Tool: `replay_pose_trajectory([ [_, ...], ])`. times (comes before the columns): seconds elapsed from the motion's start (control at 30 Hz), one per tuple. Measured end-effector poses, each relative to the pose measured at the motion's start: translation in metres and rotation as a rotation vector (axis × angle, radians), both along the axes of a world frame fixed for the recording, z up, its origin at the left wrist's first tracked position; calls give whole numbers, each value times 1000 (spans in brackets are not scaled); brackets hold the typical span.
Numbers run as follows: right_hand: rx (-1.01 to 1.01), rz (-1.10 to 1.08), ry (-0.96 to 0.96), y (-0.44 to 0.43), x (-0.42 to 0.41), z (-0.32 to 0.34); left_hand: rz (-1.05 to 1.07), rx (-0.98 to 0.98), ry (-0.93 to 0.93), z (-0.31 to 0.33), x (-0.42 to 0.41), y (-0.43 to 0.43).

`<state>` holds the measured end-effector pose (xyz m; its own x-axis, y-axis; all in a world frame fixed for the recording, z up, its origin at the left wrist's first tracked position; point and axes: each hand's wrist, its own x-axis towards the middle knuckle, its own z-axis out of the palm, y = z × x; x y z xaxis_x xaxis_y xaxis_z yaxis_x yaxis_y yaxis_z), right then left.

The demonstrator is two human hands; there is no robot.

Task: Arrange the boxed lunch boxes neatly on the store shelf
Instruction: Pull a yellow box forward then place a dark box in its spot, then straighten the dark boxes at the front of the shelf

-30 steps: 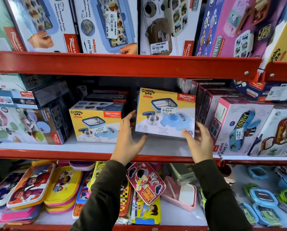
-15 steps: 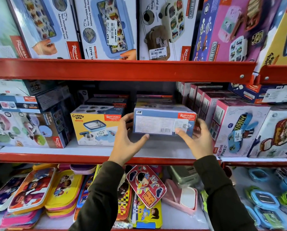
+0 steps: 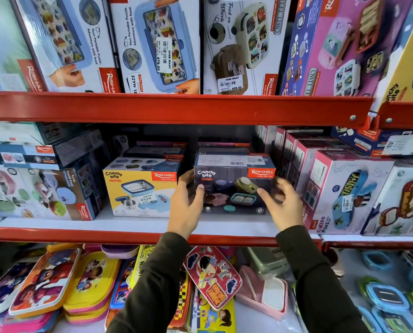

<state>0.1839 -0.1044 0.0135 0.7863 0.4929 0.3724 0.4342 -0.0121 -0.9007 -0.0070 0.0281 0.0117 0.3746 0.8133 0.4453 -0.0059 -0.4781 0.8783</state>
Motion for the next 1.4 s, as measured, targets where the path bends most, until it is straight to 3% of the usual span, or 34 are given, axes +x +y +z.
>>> replay_pose_trajectory([
  [0.2, -182, 102, 40, 7, 4, -14, -111, -29, 177, -5, 5, 2],
  [0.43, -181, 141, 97, 4, -7, -16, -88, -36, 206, -20, 7, 6],
  [0.67, 100, -89, 14, -8, -46, -18, 22, -26, -15, -19, -19, -26],
  [0.83, 141, 70, -33, 15, -92, -18, 123, 104, -98, -9, -48, -19],
  [1.07, -128, 338, 46, 83, -150, -20, 307, 26, -36, -6, -102, 35],
  [1.3, -377, 337, 69, 123, -167, -27, 322, -261, 282, -15, -150, 104],
  [1.4, -385, 323, 34, 127, -171, -32, 206, -286, 350, -26, -163, 123],
])
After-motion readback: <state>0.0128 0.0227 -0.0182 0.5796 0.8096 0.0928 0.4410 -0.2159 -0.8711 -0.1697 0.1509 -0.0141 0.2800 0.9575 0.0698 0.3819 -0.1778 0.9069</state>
